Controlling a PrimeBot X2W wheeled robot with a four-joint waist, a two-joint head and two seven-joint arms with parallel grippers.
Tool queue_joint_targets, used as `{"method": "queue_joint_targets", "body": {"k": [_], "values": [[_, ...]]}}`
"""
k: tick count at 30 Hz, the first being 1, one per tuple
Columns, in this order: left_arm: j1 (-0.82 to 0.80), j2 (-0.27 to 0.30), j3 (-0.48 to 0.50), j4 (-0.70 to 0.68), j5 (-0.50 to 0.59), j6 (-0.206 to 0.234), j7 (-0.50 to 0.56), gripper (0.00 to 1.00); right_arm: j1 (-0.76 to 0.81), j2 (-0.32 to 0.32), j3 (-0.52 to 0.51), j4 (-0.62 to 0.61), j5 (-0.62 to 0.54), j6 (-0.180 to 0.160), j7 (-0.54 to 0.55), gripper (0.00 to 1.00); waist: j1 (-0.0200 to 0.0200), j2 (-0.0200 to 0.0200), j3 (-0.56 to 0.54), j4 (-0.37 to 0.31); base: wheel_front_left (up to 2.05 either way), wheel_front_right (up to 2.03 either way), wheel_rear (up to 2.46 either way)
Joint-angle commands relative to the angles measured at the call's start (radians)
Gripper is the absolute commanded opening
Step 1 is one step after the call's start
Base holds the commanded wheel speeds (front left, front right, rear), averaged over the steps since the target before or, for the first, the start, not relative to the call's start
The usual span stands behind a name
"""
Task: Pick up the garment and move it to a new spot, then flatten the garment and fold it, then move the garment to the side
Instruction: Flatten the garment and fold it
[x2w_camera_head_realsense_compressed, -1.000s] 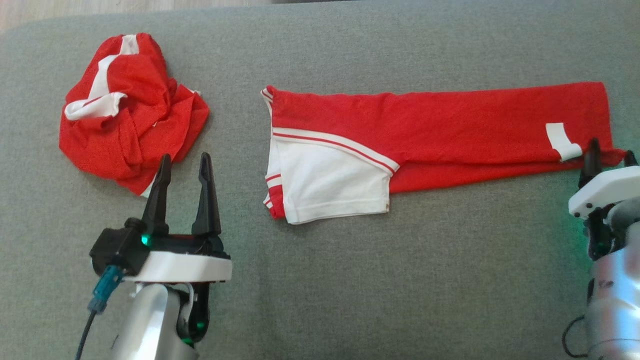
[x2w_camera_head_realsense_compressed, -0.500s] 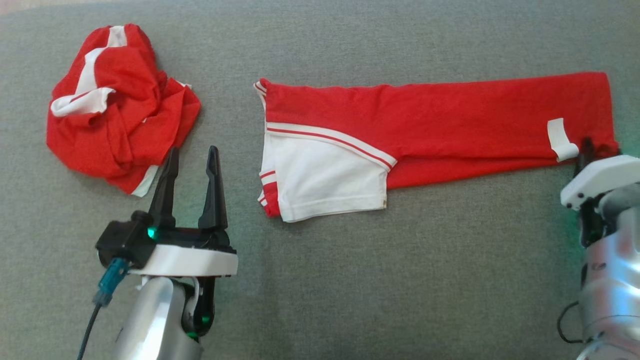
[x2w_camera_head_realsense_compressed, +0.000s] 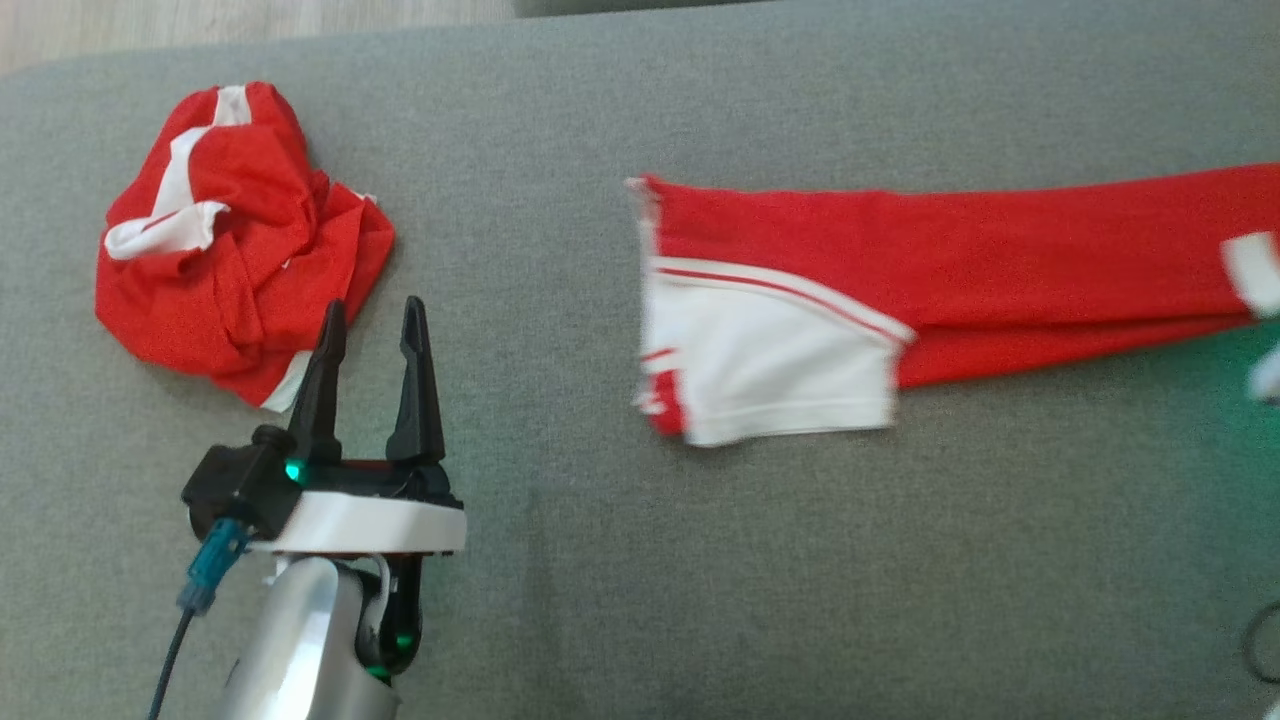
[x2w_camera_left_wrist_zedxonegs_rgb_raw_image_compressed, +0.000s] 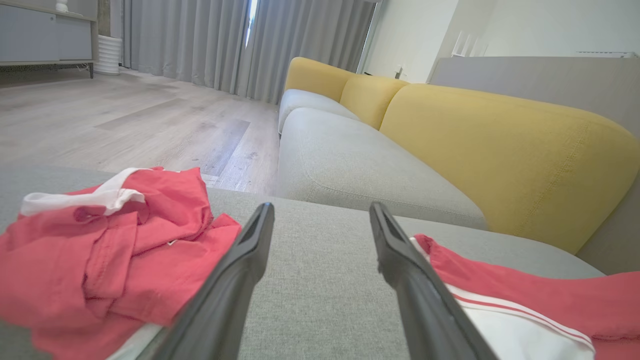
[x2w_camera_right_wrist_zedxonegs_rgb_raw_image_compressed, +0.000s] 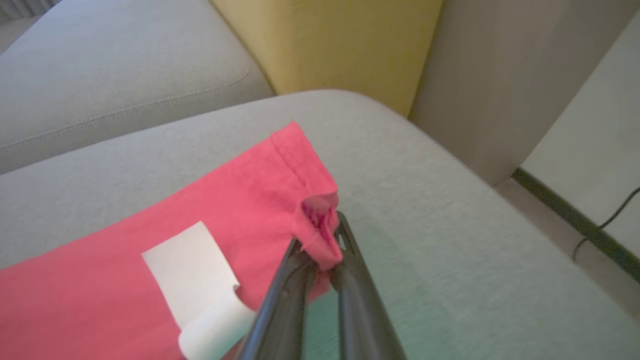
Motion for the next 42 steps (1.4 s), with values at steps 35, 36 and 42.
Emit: {"method": "queue_joint_targets", "body": {"k": [35, 36, 42], "values": [[0.115, 0.005, 0.059, -0.022, -0.032, 0.012, -0.005, 1.00, 0.081, 0.188, 0.764, -0.235, 0.430, -0.001, -0.058, 0.00, 0.0000, 0.0000, -0.245, 0.113, 0.00, 0.00, 0.00], [0.117, 0.005, 0.058, -0.022, -0.032, 0.012, -0.005, 1.00, 0.090, 0.188, 0.785, -0.240, 0.444, -0.001, -0.055, 0.00, 0.0000, 0.0000, -0.246, 0.120, 0.00, 0.00, 0.00], [0.119, 0.005, 0.054, -0.018, -0.032, 0.009, -0.005, 1.00, 0.135, 0.189, 0.917, -0.251, 0.519, -0.001, -0.035, 0.00, 0.0000, 0.0000, -0.236, 0.153, 0.00, 0.00, 0.00]]}}
